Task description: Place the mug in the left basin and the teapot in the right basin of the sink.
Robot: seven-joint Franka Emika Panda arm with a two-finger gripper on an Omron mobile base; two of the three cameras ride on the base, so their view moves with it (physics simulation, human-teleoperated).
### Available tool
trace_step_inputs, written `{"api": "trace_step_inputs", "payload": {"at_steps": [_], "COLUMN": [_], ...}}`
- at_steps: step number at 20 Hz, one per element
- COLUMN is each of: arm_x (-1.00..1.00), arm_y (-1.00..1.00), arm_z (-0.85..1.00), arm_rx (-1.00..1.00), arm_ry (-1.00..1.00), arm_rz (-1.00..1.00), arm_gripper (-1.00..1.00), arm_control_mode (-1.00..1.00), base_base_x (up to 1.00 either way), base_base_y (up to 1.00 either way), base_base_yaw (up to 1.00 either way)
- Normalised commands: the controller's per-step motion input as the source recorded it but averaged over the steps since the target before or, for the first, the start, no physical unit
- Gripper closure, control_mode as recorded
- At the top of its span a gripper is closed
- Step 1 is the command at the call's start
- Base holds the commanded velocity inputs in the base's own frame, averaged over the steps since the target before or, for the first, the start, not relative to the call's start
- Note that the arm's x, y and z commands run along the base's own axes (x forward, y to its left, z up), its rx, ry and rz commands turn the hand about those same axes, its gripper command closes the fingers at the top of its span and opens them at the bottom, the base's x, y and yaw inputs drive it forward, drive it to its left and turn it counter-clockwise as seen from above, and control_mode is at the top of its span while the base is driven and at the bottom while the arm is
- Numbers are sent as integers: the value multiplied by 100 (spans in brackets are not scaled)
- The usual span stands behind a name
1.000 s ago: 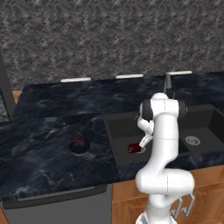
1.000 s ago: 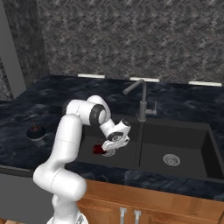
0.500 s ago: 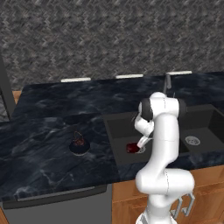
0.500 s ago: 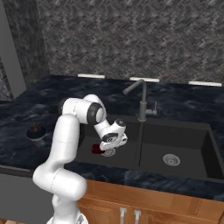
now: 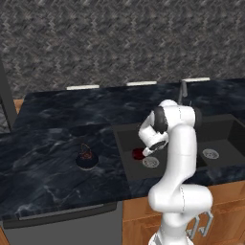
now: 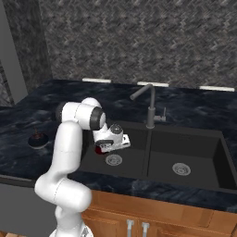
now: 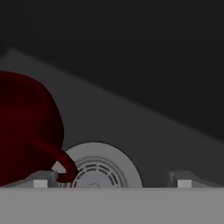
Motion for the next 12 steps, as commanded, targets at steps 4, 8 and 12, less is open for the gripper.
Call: {"api": "trace_step_inputs", "payload": {"at_steps": [4, 8, 12], "arm_x": [-8, -14, -13], "arm_y": [8, 5, 17], "arm_z": [-9, -5, -7], "arm_rx": [-10, -1, 0], "arm_ry": [-24, -13, -7], "arm_rz": [-30, -27, -27], "arm_gripper": [-100, -100, -100], "arm_control_mode": [-100, -100, -100], "base_base_x": [0, 0, 0], "base_base_y": [0, 0, 0], "base_base_yaw": [0, 0, 0]}}
